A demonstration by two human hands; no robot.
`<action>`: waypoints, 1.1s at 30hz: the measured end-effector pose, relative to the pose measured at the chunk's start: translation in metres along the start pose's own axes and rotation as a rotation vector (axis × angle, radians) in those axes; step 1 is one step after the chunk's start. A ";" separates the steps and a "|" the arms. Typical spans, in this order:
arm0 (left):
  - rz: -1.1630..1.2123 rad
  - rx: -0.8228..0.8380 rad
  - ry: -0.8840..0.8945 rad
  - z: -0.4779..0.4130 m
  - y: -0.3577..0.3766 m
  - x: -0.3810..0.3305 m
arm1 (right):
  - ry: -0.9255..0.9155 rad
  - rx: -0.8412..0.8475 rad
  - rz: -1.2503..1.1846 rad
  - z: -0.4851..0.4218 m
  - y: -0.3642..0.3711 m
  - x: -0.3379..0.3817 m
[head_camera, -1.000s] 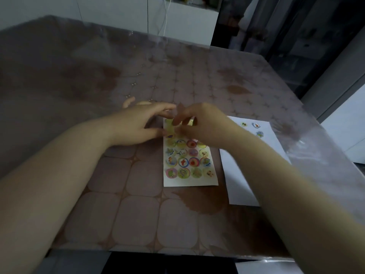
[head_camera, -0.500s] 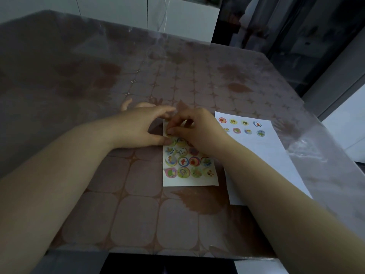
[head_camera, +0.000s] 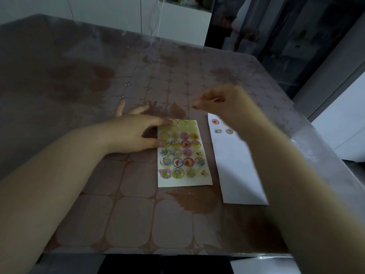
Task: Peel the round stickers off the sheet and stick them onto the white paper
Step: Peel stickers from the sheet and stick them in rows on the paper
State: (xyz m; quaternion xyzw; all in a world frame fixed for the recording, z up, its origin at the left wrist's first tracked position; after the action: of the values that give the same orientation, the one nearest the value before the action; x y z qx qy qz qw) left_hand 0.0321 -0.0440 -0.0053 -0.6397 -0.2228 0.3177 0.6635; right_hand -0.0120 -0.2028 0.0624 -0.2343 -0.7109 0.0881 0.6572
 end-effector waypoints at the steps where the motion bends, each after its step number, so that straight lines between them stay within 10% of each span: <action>1: -0.021 -0.001 0.018 0.000 0.000 -0.002 | 0.053 0.018 0.091 0.001 -0.017 -0.002; 8: -0.037 -0.024 0.069 -0.003 0.003 -0.008 | 0.291 -0.010 0.161 0.027 -0.040 -0.065; 33: -0.053 -0.026 0.072 -0.003 0.006 -0.007 | 0.173 -0.187 0.114 0.024 -0.041 -0.082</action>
State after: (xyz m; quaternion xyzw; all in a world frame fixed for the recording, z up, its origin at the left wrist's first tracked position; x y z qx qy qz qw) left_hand 0.0287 -0.0514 -0.0109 -0.6531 -0.2200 0.2739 0.6708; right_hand -0.0421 -0.2710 0.0042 -0.3412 -0.6421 0.0382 0.6854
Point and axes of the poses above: each hand's wrist, its own z-axis away from the middle knuckle, its own y-axis out of the palm, x = y × z, the point moved 8 cm from there along -z, towards the middle knuckle, and after that the axes turned 12 degrees about -z, right-handed, at the moved point
